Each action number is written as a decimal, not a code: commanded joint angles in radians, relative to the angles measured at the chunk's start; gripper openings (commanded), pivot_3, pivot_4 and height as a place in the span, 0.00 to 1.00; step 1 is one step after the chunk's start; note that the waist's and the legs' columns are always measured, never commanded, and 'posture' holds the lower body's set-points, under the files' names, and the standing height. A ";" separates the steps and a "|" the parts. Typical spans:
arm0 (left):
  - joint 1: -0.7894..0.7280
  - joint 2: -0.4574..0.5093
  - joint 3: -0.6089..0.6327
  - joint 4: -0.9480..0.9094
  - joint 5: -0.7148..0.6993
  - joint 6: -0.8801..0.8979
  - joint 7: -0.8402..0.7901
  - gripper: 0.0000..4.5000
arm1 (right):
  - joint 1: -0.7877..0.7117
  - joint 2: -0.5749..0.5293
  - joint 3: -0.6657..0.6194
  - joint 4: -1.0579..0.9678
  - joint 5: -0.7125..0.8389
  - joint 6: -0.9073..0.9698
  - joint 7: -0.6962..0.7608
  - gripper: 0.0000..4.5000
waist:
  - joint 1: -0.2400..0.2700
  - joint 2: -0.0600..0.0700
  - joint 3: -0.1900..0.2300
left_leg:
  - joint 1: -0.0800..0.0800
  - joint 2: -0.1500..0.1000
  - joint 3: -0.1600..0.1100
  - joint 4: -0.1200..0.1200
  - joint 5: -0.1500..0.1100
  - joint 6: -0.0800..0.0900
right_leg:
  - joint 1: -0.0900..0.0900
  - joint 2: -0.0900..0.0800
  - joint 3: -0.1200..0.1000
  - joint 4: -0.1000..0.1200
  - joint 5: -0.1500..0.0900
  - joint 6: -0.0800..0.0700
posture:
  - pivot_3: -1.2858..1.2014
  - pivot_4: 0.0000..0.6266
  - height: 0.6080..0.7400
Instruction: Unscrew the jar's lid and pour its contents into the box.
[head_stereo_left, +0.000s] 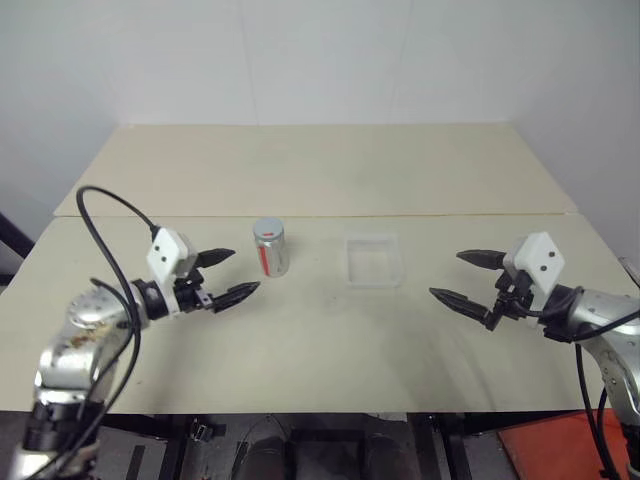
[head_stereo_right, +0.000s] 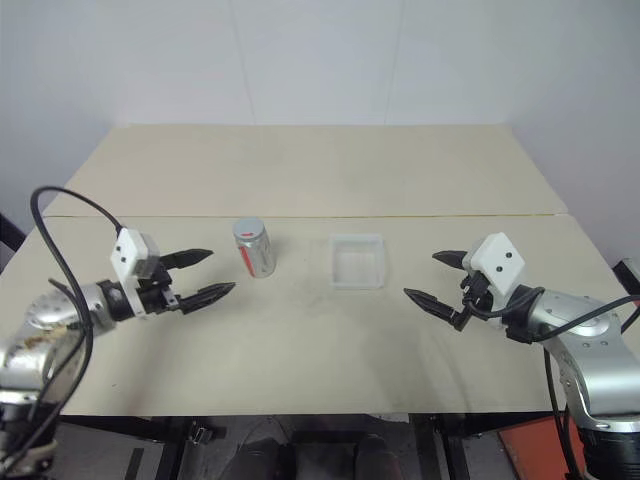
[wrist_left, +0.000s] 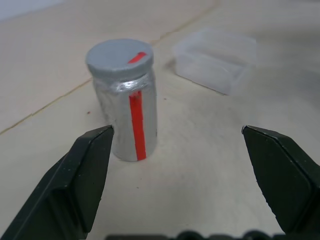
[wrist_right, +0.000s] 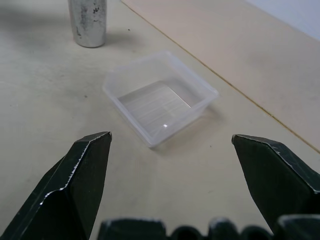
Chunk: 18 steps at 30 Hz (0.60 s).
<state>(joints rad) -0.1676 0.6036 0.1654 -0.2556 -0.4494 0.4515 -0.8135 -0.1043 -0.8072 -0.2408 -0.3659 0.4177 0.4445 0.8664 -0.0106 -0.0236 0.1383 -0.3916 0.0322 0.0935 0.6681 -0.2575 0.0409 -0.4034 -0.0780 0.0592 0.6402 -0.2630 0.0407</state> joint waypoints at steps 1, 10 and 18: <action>0.003 -0.097 -0.064 -0.037 0.119 -0.072 0.175 0.99 | -0.011 -0.010 -0.027 -0.046 0.026 -0.001 -0.002 1.00 | 0.007 0.000 0.000 | 0.001 -0.001 0.000 0.000 0.000 0.000 | 0.001 0.000 0.000 0.000 0.000 0.000 | 0.52 0.24 1.00; 0.055 -0.331 -0.138 -0.024 0.306 -0.197 0.469 0.99 | -0.035 -0.029 -0.022 -0.043 0.048 0.001 0.021 1.00 | 0.005 -0.001 0.000 | 0.001 0.000 -0.001 0.000 0.000 0.000 | 0.001 0.001 0.001 0.000 0.002 0.000 | 0.52 0.24 1.00; -0.013 -0.366 -0.149 0.078 0.352 -0.248 0.519 0.99 | -0.045 -0.041 -0.018 -0.037 0.056 0.001 0.038 1.00 | 0.008 -0.001 0.000 | 0.001 -0.001 -0.001 0.001 0.000 0.000 | 0.002 0.000 0.001 0.000 0.003 0.001 | 0.52 0.24 1.00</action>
<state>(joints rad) -0.1576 0.2414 0.0139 -0.1724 -0.1098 0.2399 -0.3113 -0.1361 -0.8335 -0.2406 -0.3819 0.4546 0.4469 0.8976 -0.0029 -0.0245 0.1381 -0.3905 0.0312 0.0922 0.6689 -0.2573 0.0408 -0.4019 -0.0775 0.0600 0.6400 -0.2604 0.0413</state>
